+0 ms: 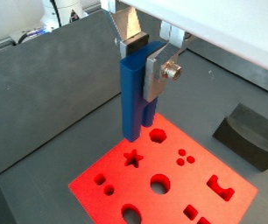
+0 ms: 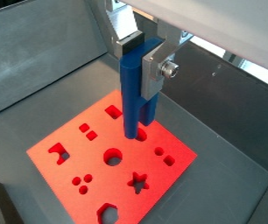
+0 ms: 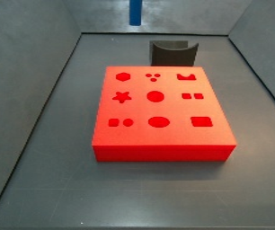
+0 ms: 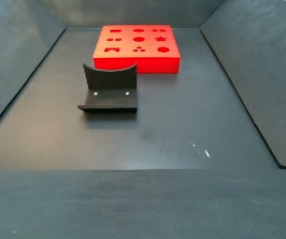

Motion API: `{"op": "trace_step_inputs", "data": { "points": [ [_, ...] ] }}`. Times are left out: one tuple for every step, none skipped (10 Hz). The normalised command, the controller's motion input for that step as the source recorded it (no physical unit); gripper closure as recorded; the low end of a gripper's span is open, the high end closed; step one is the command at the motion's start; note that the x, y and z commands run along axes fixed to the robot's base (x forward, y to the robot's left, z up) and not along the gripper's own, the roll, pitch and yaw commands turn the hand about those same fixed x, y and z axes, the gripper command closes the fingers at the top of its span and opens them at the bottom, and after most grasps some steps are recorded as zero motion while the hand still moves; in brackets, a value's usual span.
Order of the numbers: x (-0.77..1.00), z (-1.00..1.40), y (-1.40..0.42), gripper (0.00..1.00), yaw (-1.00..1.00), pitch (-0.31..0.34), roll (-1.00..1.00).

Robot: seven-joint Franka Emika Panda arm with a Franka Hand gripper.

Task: Insert the square-circle object.

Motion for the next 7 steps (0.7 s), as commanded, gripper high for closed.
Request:
{"op": "trace_step_inputs", "data": {
  "points": [
    [0.00,-0.02,0.00,1.00,0.00,-0.030,0.00],
    [-0.02,-0.33,-0.05,1.00,-0.19,-0.129,-0.04],
    [0.21,-0.56,-0.19,1.00,-0.64,-0.084,0.00],
    [0.00,-0.52,-0.12,1.00,-0.92,-0.169,-0.02],
    [-0.02,-0.48,-0.04,1.00,-1.00,-0.221,-0.07],
    [-0.03,-0.44,-0.02,1.00,-1.00,-0.219,-0.08],
    [0.00,-0.42,-0.01,1.00,-1.00,-0.173,-0.06]
  ]
}}
